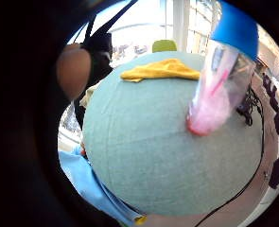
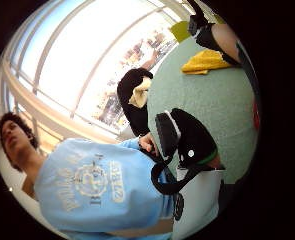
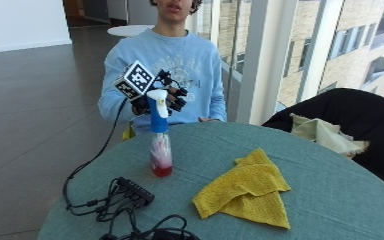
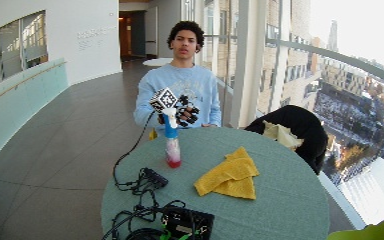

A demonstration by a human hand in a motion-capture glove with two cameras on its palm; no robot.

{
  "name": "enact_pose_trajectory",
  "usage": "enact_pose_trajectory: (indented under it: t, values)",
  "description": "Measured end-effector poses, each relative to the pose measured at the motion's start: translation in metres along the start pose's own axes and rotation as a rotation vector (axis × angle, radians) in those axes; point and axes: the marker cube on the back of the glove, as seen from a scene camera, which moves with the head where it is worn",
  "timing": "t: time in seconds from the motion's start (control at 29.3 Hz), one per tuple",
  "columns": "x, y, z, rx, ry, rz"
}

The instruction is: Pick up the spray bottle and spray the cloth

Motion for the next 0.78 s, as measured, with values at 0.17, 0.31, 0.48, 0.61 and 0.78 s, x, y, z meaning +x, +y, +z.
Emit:
enact_pose_trajectory:
  t: [0.17,0.31,0.48,0.61,0.78]
  values:
    - [0.027,0.011,-0.039,0.086,-0.103,-0.024]
    - [0.055,0.002,-0.055,0.132,-0.225,0.079]
    - [0.084,0.002,-0.063,0.075,-0.343,0.235]
    - [0.111,-0.024,-0.058,0.282,-0.369,0.264]
    - [0.132,-0.046,-0.046,0.324,-0.414,0.324]
